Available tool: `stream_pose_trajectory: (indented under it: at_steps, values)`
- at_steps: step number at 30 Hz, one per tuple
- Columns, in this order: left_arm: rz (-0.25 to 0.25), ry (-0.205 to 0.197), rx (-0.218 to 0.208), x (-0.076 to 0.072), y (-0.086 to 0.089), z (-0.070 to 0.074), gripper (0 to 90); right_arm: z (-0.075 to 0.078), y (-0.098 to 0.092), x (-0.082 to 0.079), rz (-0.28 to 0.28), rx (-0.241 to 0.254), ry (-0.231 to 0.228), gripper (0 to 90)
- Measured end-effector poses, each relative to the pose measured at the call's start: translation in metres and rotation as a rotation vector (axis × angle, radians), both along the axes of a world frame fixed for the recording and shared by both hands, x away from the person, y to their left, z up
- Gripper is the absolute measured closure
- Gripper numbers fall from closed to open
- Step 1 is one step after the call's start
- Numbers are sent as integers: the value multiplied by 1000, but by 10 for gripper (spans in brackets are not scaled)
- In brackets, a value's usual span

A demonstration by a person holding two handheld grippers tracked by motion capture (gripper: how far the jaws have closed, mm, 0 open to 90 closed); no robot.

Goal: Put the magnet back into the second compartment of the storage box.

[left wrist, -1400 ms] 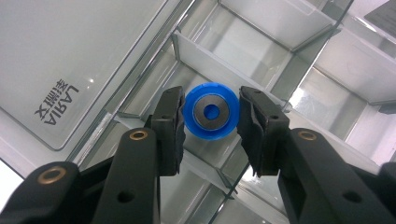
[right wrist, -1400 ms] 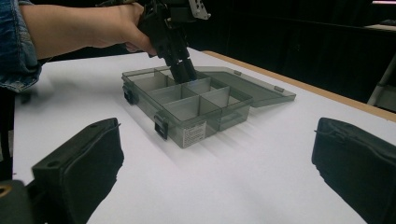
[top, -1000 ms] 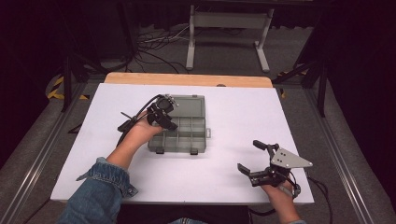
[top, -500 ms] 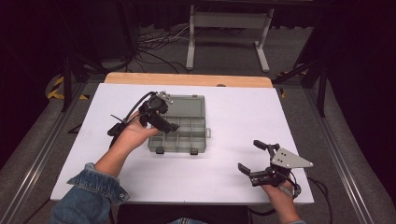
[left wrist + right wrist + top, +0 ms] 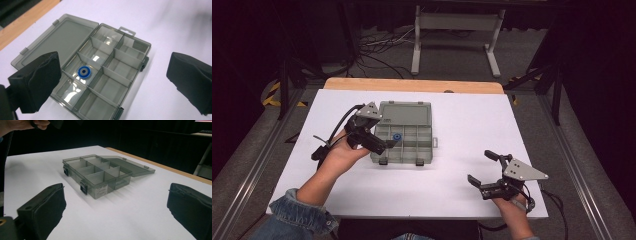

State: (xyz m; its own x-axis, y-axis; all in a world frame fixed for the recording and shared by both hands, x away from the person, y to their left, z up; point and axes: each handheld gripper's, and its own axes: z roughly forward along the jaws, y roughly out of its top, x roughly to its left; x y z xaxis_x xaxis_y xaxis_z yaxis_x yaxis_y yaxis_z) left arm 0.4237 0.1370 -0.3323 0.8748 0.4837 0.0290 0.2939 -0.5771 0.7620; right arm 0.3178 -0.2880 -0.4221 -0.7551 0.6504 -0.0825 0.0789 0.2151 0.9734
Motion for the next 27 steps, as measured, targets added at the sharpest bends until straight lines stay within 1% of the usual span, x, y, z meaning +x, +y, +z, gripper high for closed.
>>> stream_pose_trajectory:
  at_steps: [3, 6, 7, 8, 9, 10, 13, 16, 17, 18, 19, 20, 21, 22, 23, 26, 27]
  values:
    - [-10, -6, -48, -9, 8, -1, 5, 0, 0, 0, -2, 3, 3, 24]
    - [-4, -37, -80, -18, 14, -3, 5, 0, 0, 0, -4, 2, 3, 23]
    - [-4, -37, -80, -18, 14, -3, 5, 0, -1, 0, -4, 2, 3, 23]
    - [-9, -47, -101, -22, 17, -4, 5, 0, -1, 0, -4, 2, 4, 23]
    - [-8, -55, -137, -26, 22, -7, 5, 0, -1, 0, -3, 4, 4, 23]
    - [-8, -55, -137, -26, 22, -7, 5, 0, -1, 0, -3, 4, 4, 23]
    - [4, -88, -192, -34, 32, -12, 5, 0, -1, 0, -2, 4, 1, 23]
    - [17, -118, -254, -41, 43, -18, 5, 0, -1, 0, -1, 7, -2, 23]
    - [20, -127, -269, -44, 47, -21, 5, 0, -1, 0, -1, 8, -3, 23]
    - [24, -153, -277, -46, 51, -23, 5, 0, -1, 0, -2, 8, -3, 23]
    - [29, -162, -289, -49, 54, -27, 5, 0, -1, 0, -2, 7, -3, 23]
    - [34, -169, -305, -52, 58, -30, 5, 0, -1, 0, -1, 7, -3, 23]
    - [43, -177, -332, -56, 62, -35, 5, 0, -1, 0, -2, 6, -5, 23]
    - [47, -188, -342, -59, 65, -38, 6, 0, -1, 0, -2, 7, -7, 23]
    - [44, -190, -351, -61, 67, -41, 6, 1, -1, 0, -3, 7, -8, 22]
    - [49, -216, -402, -70, 75, -52, 5, 1, -2, 0, -7, 6, -11, 22]
    - [49, -223, -409, -72, 78, -54, 5, 1, -2, 0, -7, 7, -11, 22]
